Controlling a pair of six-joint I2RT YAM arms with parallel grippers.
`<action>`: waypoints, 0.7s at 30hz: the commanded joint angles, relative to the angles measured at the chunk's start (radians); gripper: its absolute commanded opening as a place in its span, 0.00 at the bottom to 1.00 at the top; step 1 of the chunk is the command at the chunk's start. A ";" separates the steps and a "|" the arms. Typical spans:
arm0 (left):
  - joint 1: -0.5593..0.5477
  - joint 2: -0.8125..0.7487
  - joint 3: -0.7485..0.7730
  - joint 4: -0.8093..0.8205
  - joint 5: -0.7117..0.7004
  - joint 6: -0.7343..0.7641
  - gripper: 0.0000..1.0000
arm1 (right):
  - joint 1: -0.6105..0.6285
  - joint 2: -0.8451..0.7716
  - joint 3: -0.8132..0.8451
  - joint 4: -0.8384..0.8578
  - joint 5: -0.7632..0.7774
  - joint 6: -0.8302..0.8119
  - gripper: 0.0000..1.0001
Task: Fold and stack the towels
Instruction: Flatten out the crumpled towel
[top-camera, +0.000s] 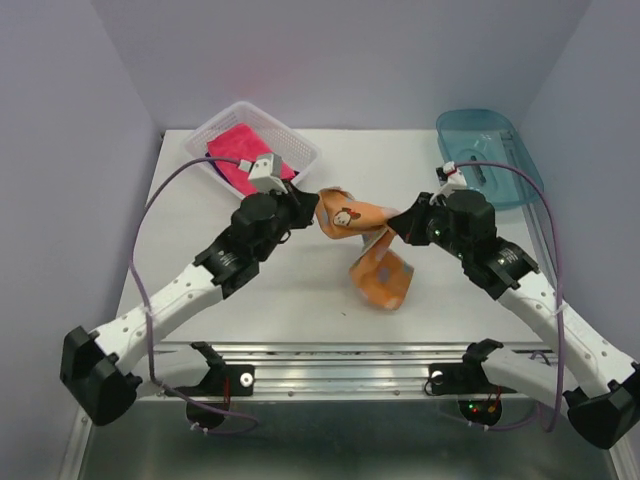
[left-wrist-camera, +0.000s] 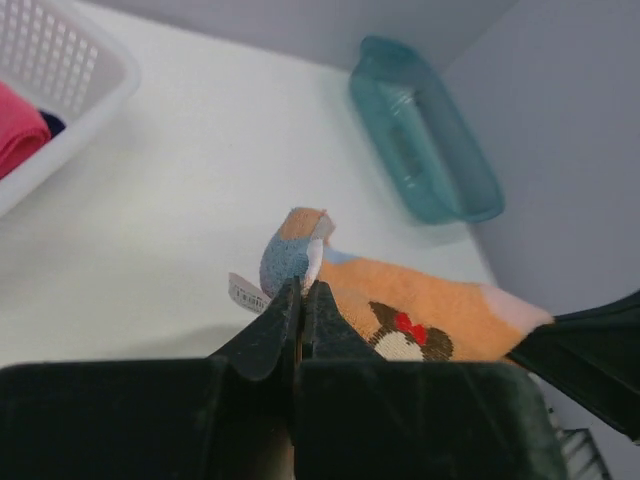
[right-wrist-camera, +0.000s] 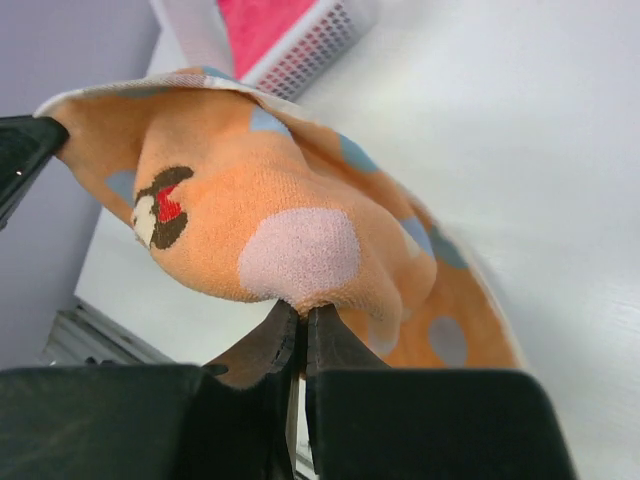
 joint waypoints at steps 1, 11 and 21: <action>-0.008 -0.138 -0.008 0.084 0.024 0.025 0.00 | 0.002 -0.007 0.141 -0.036 -0.229 -0.057 0.01; -0.009 -0.241 0.048 0.011 -0.112 0.016 0.00 | 0.002 0.065 0.244 -0.019 -0.450 -0.056 0.01; 0.095 0.143 0.346 0.000 -0.135 0.106 0.00 | -0.197 0.340 0.480 -0.037 -0.439 -0.133 0.01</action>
